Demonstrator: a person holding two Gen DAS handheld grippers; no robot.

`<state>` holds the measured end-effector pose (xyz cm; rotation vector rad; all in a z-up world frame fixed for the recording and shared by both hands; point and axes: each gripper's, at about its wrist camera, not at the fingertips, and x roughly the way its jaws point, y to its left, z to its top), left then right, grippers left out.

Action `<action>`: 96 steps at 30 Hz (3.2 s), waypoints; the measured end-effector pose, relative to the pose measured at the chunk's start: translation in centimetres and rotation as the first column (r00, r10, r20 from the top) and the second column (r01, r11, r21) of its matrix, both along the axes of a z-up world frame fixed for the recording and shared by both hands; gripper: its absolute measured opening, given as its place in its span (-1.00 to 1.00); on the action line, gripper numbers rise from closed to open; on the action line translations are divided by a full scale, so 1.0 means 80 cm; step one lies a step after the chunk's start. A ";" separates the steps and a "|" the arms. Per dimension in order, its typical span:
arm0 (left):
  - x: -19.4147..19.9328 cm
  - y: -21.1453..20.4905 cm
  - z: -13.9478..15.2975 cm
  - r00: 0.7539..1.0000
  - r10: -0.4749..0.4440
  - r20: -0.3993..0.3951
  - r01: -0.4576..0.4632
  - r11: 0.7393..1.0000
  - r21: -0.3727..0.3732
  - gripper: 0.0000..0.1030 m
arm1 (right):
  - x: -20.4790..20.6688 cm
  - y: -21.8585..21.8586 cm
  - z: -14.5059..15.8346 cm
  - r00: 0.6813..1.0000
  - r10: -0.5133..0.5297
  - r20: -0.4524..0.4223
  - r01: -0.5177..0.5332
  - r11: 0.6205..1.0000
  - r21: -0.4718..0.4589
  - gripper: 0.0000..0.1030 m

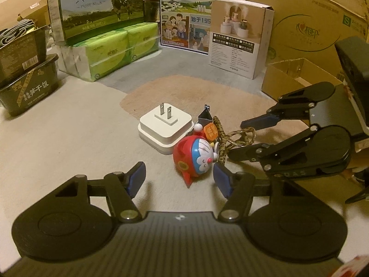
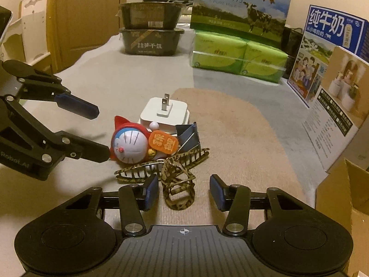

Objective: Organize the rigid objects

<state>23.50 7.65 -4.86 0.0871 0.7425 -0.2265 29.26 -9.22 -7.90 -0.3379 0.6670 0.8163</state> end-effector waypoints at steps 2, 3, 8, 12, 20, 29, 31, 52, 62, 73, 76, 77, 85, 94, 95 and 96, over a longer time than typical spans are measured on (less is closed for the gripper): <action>0.002 0.000 -0.002 1.000 -0.004 0.001 0.004 1.000 -0.005 0.21 | 0.000 0.001 -0.001 1.000 0.001 -0.001 -0.001 1.000 0.000 -0.20; 0.003 0.000 -0.002 1.000 -0.005 0.002 0.005 1.000 -0.007 0.21 | 0.001 0.001 -0.003 1.000 0.002 -0.001 -0.002 1.000 0.000 -0.26; 0.006 0.000 -0.002 1.000 -0.005 0.005 0.005 1.000 -0.012 0.20 | 0.000 0.004 -0.005 1.000 0.004 -0.004 -0.004 1.000 0.006 -0.40; 0.009 -0.003 -0.003 1.000 -0.011 0.004 0.011 1.000 -0.008 0.20 | -0.011 -0.007 0.004 0.999 -0.054 -0.008 0.054 0.999 0.003 -0.40; 0.022 -0.020 -0.012 0.999 -0.033 0.008 0.033 0.999 0.021 0.03 | -0.021 -0.047 0.012 0.983 -0.182 -0.015 0.182 0.983 0.015 -0.41; 0.030 -0.033 -0.016 1.000 -0.017 0.017 0.017 0.999 0.039 -0.20 | -0.025 -0.062 0.016 0.974 -0.223 -0.033 0.224 0.974 0.034 -0.41; 0.026 -0.033 -0.014 1.000 0.000 0.009 0.000 0.999 0.036 -0.20 | -0.028 -0.064 0.018 0.973 -0.229 -0.036 0.230 0.972 0.037 -0.41; -0.149 -0.054 0.016 0.971 0.216 -0.107 -0.228 0.966 -0.122 -0.21 | -0.168 -0.104 0.046 0.948 -0.299 -0.110 0.305 0.952 0.037 -0.41; -0.214 -0.068 0.029 0.969 0.217 -0.120 -0.232 0.964 -0.128 -0.21 | -0.227 -0.128 0.063 0.937 -0.329 -0.116 0.337 0.940 0.059 -0.41; -0.261 -0.087 0.042 0.972 0.208 -0.112 -0.222 0.966 -0.134 -0.21 | -0.286 -0.148 0.079 0.929 -0.353 -0.113 0.364 0.927 0.093 -0.41; -0.269 -0.097 0.047 0.974 0.203 -0.103 -0.216 0.967 -0.135 -0.21 | -0.298 -0.160 0.082 0.922 -0.367 -0.121 0.380 0.919 0.103 -0.41; -0.270 -0.099 0.049 0.974 0.200 -0.102 -0.213 0.967 -0.139 -0.21 | -0.298 -0.160 0.082 0.922 -0.367 -0.121 0.380 0.919 0.103 -0.41; -0.274 -0.128 0.059 0.984 0.151 -0.098 -0.166 0.972 -0.164 -0.21 | -0.319 -0.184 0.089 0.908 -0.402 -0.119 0.415 0.904 0.106 -0.41; -0.277 -0.152 0.071 0.990 0.107 -0.088 -0.122 0.975 -0.185 -0.21 | -0.335 -0.220 0.095 0.889 -0.445 -0.109 0.456 0.884 0.105 -0.41; -0.277 -0.155 0.072 0.991 0.100 -0.087 -0.115 0.976 -0.187 -0.21 | -0.336 -0.224 0.096 0.885 -0.452 -0.111 0.463 0.880 0.107 -0.41; -0.276 -0.158 0.073 0.992 0.093 -0.087 -0.109 0.976 -0.190 -0.21 | -0.337 -0.228 0.096 0.882 -0.458 -0.113 0.469 0.876 0.109 -0.41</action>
